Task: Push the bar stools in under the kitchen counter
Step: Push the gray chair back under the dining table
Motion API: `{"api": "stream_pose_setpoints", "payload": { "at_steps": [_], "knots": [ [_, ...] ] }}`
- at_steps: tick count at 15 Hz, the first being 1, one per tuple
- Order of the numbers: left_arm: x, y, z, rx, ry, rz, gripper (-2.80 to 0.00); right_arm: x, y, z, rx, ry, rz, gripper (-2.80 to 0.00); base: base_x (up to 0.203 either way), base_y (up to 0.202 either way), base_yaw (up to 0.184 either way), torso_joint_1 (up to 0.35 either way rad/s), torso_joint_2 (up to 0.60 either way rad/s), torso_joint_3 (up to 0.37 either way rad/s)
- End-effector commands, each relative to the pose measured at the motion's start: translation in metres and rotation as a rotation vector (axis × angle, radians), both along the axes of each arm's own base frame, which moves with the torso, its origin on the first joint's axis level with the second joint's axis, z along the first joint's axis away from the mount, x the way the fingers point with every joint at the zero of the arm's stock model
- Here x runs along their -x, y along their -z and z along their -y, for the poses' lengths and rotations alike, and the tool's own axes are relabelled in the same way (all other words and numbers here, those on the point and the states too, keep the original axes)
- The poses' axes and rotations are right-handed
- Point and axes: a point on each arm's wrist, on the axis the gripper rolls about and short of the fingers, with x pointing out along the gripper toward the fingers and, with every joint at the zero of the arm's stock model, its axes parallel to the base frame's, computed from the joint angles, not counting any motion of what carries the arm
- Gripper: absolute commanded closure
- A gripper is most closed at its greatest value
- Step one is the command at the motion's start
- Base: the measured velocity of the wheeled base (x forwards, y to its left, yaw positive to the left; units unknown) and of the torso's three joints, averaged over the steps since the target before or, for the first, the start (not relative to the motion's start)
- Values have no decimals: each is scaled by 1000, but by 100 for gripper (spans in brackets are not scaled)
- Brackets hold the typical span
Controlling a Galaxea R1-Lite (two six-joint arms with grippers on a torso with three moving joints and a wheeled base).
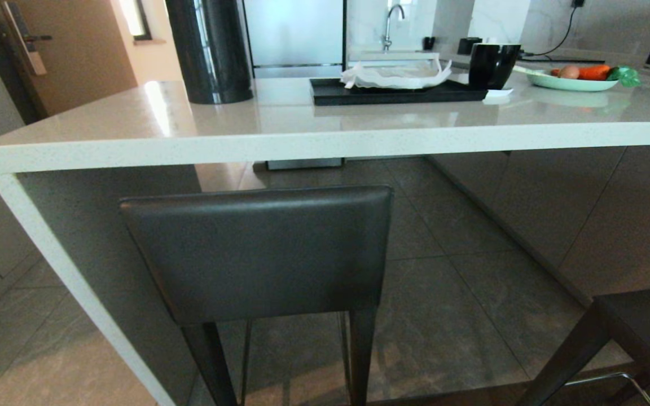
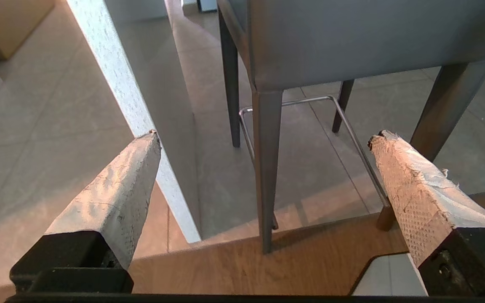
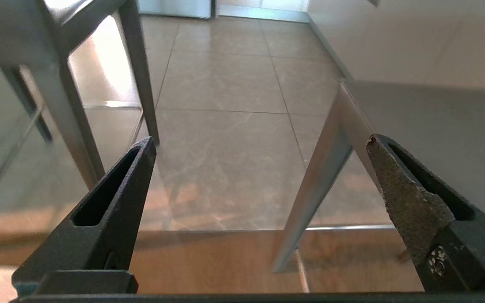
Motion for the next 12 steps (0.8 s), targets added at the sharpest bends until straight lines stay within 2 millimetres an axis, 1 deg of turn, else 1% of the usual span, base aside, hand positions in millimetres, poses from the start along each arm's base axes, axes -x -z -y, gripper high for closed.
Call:
{"api": "stream_pose_setpoints", "payload": {
  "at_steps": [1,3,5,6,10,12],
  "knots": [
    [1,2,0,2,-1,4,-280,0,1,0,-17,16,-5,-280,0,0,0,0,0,0],
    [0,2,-2,3,-76,10,-280,0,0,1,-15,25,-3,-280,0,0,0,0,0,0],
    [0,3,-2,109,-97,-1,-280,0,0,0,-9,21,-3,-280,0,0,0,0,0,0],
    [0,3,-2,151,-101,-7,0,0,0,0,-7,10,-2,0,0,0,0,0,0,0],
    [0,3,-2,115,-102,-4,0,0,0,0,15,16,-2,0,0,0,0,0,0,0],
    [0,6,-3,87,-130,-9,0,0,0,0,20,11,-2,0,0,0,0,0,0,0]
  ]
}}
